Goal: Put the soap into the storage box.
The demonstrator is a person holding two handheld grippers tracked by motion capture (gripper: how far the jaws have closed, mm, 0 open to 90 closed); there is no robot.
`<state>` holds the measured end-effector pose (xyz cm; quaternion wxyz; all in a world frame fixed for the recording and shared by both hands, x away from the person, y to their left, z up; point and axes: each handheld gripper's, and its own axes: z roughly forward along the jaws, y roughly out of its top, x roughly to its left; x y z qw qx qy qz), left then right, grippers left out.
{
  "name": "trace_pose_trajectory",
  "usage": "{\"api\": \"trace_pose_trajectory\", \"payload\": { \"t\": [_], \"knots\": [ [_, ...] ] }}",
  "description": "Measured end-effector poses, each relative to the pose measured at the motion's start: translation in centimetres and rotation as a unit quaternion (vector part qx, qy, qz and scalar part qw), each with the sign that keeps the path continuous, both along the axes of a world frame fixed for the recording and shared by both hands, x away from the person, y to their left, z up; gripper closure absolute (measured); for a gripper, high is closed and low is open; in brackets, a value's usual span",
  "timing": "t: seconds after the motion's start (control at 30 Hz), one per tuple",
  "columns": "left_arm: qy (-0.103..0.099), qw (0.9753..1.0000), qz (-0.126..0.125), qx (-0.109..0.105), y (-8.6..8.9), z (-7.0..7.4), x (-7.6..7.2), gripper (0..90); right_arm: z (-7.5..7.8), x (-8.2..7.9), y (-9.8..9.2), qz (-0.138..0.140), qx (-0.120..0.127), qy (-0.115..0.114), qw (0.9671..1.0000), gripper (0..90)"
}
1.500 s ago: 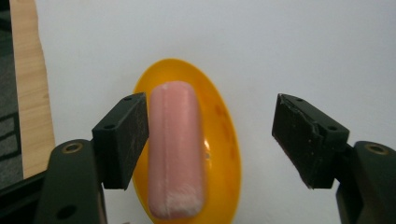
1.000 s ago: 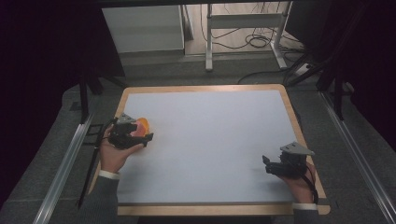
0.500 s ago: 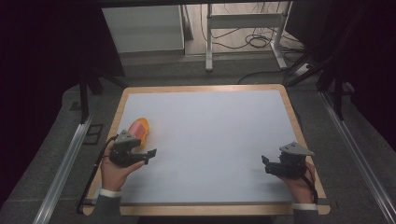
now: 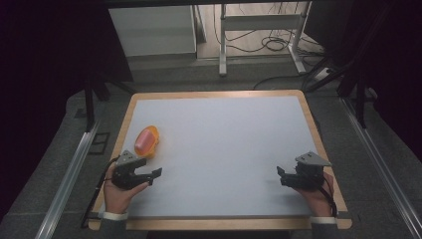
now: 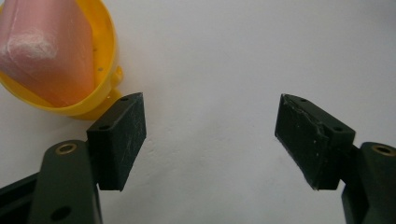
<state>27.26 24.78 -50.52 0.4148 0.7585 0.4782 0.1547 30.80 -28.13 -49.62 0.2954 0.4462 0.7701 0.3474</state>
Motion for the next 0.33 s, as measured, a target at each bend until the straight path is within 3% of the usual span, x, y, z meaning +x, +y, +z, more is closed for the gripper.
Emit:
{"api": "trace_pose_trajectory", "payload": {
  "t": [0.2,0.33],
  "knots": [
    [0.003,1.0,0.007,-0.001,0.4,-0.1,0.1,24.8,-0.2,0.1,0.7,0.011,-0.001,-0.002,0.9999,6.5],
    [0.005,0.9999,0.011,-0.005,0.6,0.0,0.1,24.3,0.1,-0.1,1.4,0.027,0.0,-0.016,0.9995,6.4]
  ]
}}
